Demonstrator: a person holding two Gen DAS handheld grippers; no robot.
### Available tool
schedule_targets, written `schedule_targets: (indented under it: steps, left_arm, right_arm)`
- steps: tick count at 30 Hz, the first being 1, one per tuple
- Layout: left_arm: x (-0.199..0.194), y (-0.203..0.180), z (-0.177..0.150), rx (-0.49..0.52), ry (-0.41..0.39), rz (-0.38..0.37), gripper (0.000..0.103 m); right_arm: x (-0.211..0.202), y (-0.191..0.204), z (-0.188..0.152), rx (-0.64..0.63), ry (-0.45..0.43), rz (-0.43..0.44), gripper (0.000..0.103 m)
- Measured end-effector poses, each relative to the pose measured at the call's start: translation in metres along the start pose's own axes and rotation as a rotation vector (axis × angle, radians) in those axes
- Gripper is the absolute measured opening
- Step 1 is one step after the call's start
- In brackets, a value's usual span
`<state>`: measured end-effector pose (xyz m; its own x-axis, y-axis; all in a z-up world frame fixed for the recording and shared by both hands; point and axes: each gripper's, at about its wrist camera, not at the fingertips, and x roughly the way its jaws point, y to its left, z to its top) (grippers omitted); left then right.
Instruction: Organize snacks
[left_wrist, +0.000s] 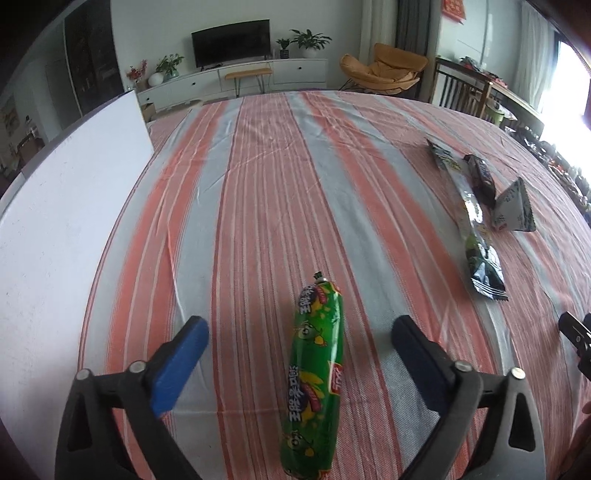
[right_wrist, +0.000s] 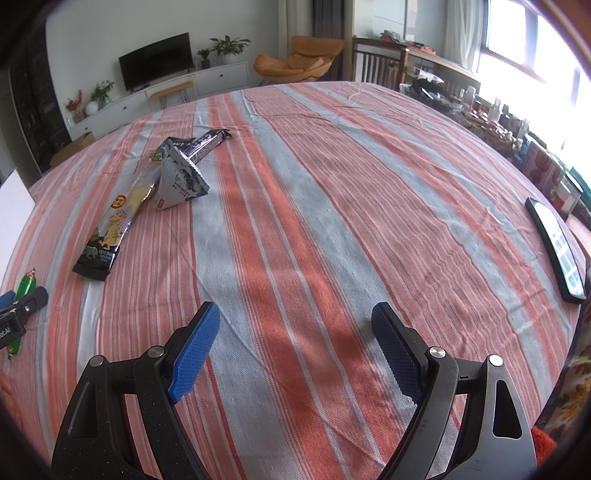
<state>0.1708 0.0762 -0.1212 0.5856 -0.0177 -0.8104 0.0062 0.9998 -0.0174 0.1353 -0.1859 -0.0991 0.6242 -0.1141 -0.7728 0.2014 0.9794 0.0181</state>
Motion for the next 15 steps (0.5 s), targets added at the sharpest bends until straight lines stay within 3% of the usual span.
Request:
schedule_targets:
  steps: [15]
  left_arm:
    - [0.0027,0.0011,0.0011,-0.004,0.003,0.004,0.103]
  right_arm:
    - [-0.0001,-0.0002,-0.0002,0.000,0.000,-0.001,0.087]
